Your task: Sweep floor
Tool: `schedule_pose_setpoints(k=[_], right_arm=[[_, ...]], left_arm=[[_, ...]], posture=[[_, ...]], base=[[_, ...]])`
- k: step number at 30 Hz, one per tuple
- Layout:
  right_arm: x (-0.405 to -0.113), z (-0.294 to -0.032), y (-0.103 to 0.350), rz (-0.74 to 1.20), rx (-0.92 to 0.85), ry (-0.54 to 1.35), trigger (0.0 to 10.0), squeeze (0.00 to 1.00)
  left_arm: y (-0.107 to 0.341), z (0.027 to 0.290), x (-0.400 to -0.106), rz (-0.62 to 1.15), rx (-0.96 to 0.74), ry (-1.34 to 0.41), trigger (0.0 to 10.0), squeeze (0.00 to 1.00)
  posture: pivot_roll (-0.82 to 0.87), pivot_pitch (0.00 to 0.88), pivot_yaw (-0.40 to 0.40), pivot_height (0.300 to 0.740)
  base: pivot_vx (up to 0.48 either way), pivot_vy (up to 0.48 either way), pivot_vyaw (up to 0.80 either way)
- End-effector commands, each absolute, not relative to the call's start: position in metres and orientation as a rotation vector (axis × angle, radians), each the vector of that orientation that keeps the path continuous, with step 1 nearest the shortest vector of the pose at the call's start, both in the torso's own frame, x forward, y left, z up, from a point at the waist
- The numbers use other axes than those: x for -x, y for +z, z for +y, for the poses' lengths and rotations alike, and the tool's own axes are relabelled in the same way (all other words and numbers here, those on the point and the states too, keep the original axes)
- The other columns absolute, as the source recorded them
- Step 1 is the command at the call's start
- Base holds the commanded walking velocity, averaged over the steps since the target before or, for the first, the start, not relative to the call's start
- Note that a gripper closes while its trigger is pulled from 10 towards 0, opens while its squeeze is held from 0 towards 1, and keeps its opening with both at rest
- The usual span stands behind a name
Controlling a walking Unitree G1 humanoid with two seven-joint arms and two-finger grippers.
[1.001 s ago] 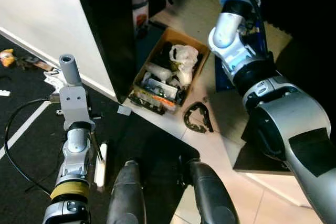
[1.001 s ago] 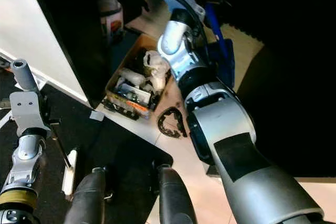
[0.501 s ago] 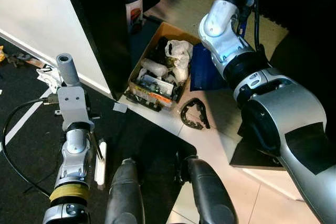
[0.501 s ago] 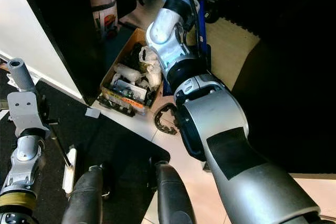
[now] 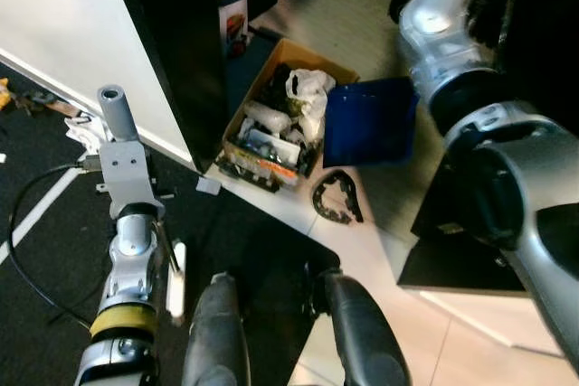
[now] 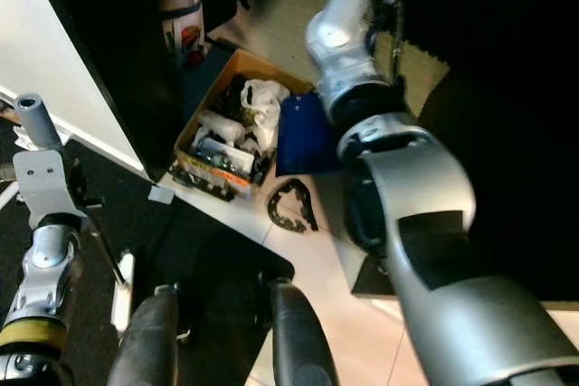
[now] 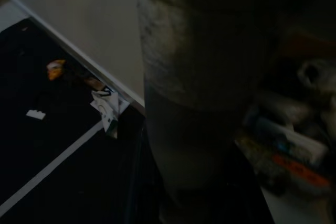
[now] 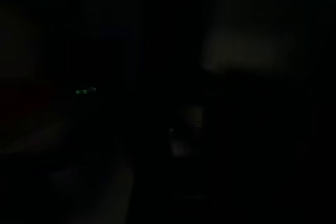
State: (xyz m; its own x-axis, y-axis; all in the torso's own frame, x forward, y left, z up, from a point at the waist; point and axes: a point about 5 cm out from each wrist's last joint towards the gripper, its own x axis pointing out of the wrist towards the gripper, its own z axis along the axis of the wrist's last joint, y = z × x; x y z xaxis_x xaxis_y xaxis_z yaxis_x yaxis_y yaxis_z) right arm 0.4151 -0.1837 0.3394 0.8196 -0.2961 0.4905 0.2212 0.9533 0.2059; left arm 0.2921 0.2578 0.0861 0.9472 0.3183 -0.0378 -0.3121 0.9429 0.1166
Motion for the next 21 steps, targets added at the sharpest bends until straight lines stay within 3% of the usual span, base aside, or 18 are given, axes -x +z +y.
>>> schedule_pose_setpoints(k=[1,6,13,14,18,21], right_arm=[[-0.407,-0.208,0.365,-0.656,-0.213,-0.179,10.0,0.0],[-0.397,-0.245,0.371,-0.679,-0.248,-0.127,10.0,0.0],[-0.39,-0.26,0.358,-0.656,-0.203,0.039,10.0,0.0],[-0.392,-0.253,0.34,-0.575,-0.19,0.176,10.0,0.0],[-0.395,-0.239,0.304,-0.417,-0.14,0.34,10.0,0.0],[-0.387,-0.214,0.214,-0.044,-0.092,0.528,10.0,0.0]], left_arm=[[0.078,0.257,-0.291,0.09,-0.07,0.316,10.0,0.0],[0.08,0.25,-0.298,0.1,-0.103,0.241,10.0,0.0],[0.085,0.246,-0.305,0.092,-0.13,0.184,10.0,0.0],[0.084,0.245,-0.306,0.108,-0.152,0.157,10.0,0.0],[0.078,0.246,-0.304,0.143,-0.163,0.15,10.0,0.0],[0.069,0.25,-0.3,0.198,-0.193,0.139,10.0,0.0]], posture=[[0.04,0.139,-0.086,0.731],[0.05,0.116,-0.037,0.731],[0.05,0.099,-0.017,0.731],[0.05,0.097,-0.014,0.731],[0.05,0.09,-0.011,0.731],[0.04,0.085,-0.01,0.731]], base=[[0.0,0.0,0.0],[0.0,0.0,0.0],[0.0,0.0,0.0],[0.0,0.0,0.0],[0.0,0.0,0.0],[0.0,0.0,0.0]])
